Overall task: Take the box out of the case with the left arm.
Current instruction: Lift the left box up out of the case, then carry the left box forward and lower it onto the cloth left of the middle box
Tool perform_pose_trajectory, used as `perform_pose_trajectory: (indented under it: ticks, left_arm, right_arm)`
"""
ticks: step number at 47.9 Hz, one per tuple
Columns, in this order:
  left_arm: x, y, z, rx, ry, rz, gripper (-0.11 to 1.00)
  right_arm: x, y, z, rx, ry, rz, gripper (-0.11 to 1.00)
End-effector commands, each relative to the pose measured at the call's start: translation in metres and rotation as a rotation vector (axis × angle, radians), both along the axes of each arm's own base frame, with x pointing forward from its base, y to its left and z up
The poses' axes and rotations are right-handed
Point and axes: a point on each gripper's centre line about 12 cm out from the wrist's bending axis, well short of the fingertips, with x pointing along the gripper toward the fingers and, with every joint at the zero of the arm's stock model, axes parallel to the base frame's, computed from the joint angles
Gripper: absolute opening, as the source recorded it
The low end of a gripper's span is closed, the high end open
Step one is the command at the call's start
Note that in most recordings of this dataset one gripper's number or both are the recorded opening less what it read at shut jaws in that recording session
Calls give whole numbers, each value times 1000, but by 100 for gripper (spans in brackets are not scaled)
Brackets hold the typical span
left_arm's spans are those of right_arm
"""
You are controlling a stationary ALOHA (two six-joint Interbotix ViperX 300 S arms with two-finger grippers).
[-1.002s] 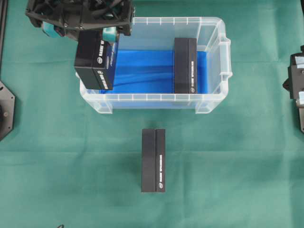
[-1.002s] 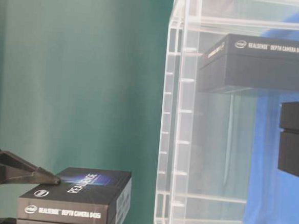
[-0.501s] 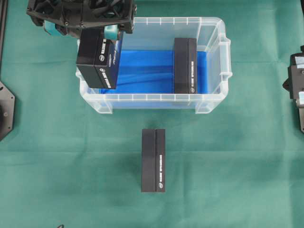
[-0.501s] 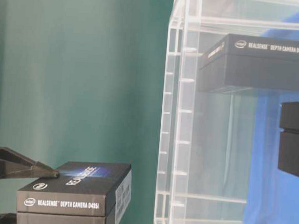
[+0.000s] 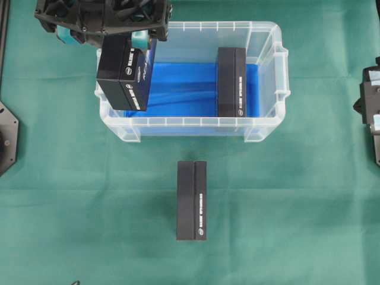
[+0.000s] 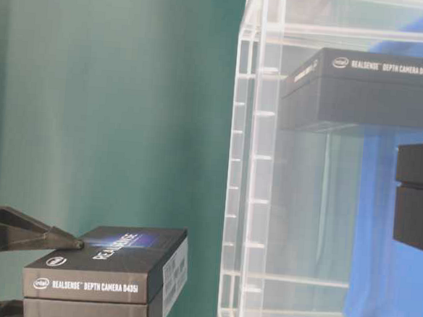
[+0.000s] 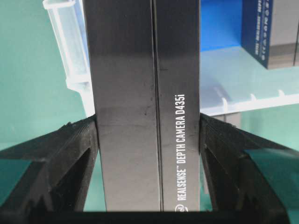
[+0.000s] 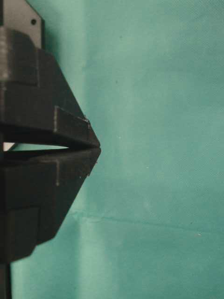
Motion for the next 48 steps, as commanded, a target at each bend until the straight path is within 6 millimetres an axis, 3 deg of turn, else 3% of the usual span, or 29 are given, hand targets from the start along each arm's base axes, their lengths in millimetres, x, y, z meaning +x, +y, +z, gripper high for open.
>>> perform_pose_trajectory:
  ticks: [1, 29, 48]
  left_arm:
    - [-4, -1, 16, 18, -51, 0, 62]
    - [-3, -6, 16, 18, -51, -10, 62]
    - [3, -67, 11, -28, -50, 17, 62]
  right_arm:
    - [4, 0, 7, -1, -23, -3, 7]
    - [4, 0, 7, -1, -22, -3, 7]
    - [4, -1, 6, -8, -18, 3, 7]
